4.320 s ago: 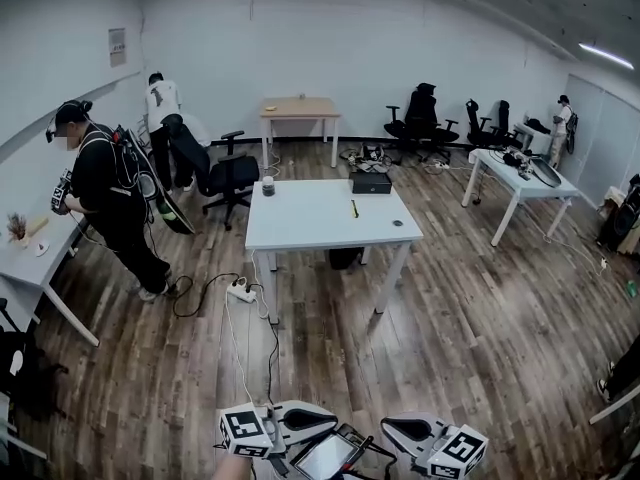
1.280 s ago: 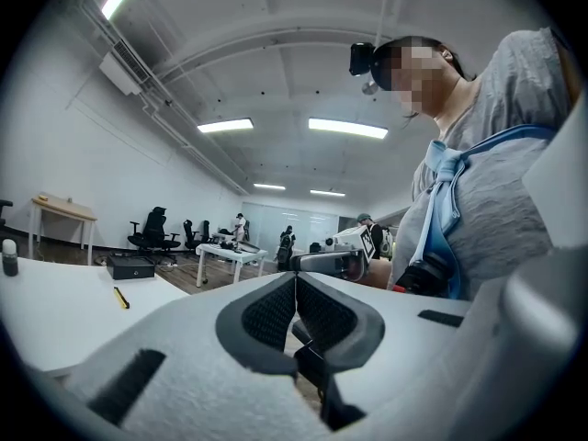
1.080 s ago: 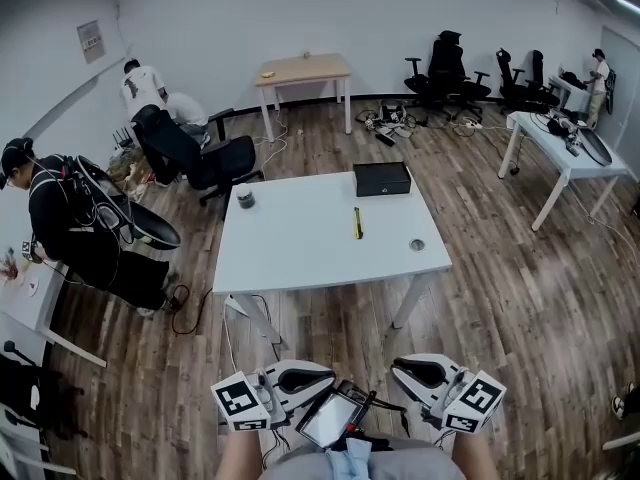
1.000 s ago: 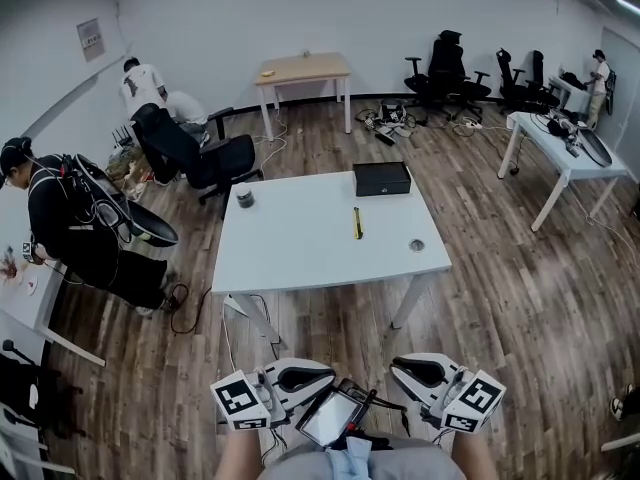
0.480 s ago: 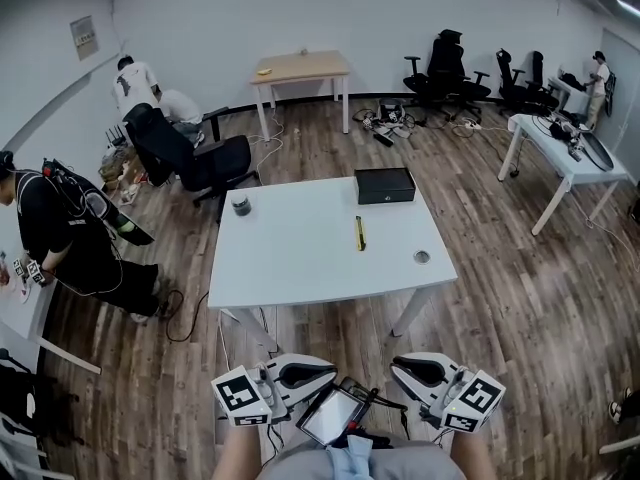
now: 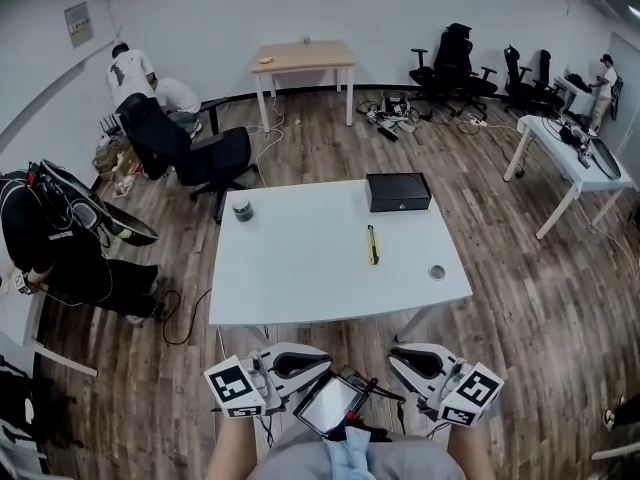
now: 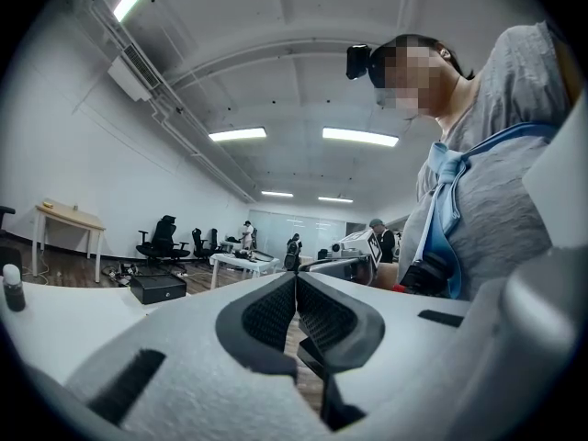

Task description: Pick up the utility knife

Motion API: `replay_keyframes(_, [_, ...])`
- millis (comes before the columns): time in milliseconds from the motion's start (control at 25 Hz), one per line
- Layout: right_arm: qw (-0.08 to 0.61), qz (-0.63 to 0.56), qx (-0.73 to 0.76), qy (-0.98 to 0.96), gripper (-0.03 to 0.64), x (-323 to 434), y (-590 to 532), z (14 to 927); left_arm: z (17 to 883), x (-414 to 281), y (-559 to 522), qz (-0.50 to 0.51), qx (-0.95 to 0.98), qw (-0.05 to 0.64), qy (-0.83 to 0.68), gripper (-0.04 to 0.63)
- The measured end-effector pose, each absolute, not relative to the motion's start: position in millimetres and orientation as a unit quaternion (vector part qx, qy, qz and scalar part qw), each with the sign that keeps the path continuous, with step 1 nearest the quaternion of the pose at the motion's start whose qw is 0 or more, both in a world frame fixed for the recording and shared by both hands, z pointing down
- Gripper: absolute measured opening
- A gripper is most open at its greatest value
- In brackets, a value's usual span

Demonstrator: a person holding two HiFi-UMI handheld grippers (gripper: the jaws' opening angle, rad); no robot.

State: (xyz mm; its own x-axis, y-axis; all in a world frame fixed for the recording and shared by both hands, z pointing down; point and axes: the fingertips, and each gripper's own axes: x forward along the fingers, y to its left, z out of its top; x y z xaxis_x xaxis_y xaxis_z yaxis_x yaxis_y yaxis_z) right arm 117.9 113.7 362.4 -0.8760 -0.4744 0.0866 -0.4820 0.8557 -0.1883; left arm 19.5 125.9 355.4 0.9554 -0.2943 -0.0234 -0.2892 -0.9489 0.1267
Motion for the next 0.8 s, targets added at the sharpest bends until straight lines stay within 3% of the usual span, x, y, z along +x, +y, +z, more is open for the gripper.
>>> replay_keyframes(800, [0.031, 0.1, 0.271, -0.957, 0.029, 27.8, 6.5, 358.4, 353.2, -72.7, 5.0, -0.038, 0.989, 0.061, -0.131, 0.017])
